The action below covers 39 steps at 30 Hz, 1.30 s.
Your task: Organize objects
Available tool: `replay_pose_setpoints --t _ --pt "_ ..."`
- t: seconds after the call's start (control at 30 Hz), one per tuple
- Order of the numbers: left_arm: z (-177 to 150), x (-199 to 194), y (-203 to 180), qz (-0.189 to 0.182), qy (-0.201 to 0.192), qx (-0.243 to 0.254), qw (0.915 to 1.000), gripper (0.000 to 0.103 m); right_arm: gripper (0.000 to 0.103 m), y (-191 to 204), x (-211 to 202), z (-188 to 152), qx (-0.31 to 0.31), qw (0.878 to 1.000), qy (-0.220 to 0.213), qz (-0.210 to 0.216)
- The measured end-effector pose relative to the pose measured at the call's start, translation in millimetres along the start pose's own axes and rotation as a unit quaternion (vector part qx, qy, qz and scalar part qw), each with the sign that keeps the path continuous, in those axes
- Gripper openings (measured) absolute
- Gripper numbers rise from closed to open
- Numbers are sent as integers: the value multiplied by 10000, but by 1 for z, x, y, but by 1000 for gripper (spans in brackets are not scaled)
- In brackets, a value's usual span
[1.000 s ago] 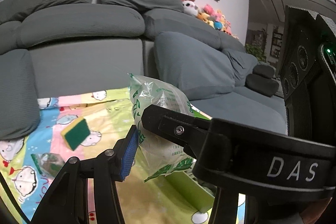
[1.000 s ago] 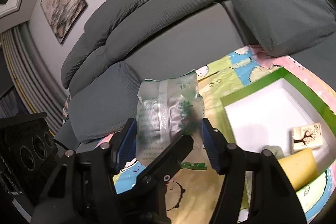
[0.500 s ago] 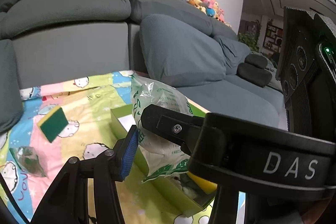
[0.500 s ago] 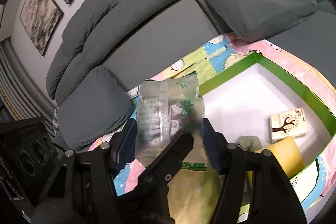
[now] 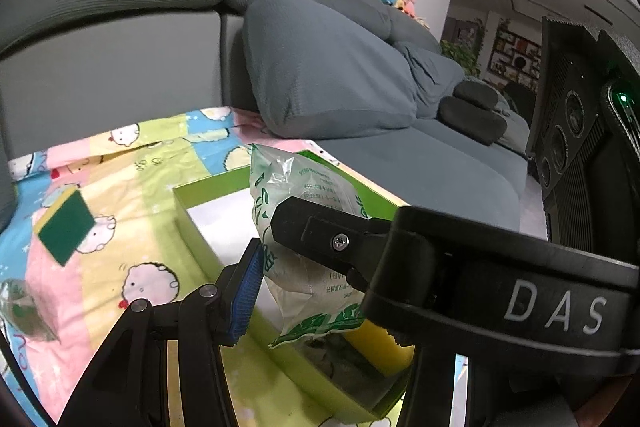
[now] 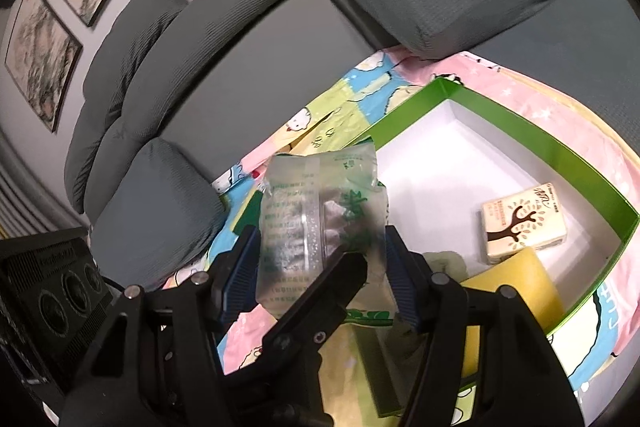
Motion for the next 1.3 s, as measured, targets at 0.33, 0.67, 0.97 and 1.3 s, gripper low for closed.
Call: replay_pose_setpoints --t 0.33,0.67,0.97,1.3 --pt "-3 33 -7 -291 319 -6 9991 53 60 -28 8 10 398 9988 36 -299" --pt "-12 53 -5 -449 614 -212 9969 53 60 -46 20 11 872 9943 176 -591" --pt "-22 47 9 -220 620 -420 9970 53 61 -60 14 16 1107 9877 -102 -1098" --pt "-18 -19 63 -233 137 -1299 9912 70 71 -33 -1 17 699 9882 -625 -1211"
Point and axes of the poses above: each gripper's, at about its wrist camera, not at the fingertips, and x roughly the way its jaws point, y to its left, z to its top, the point moved 6 cm from there along x, roughly the way its jaws point, and after that the axes turned 11 degrees about x, right-handed, at the moved point
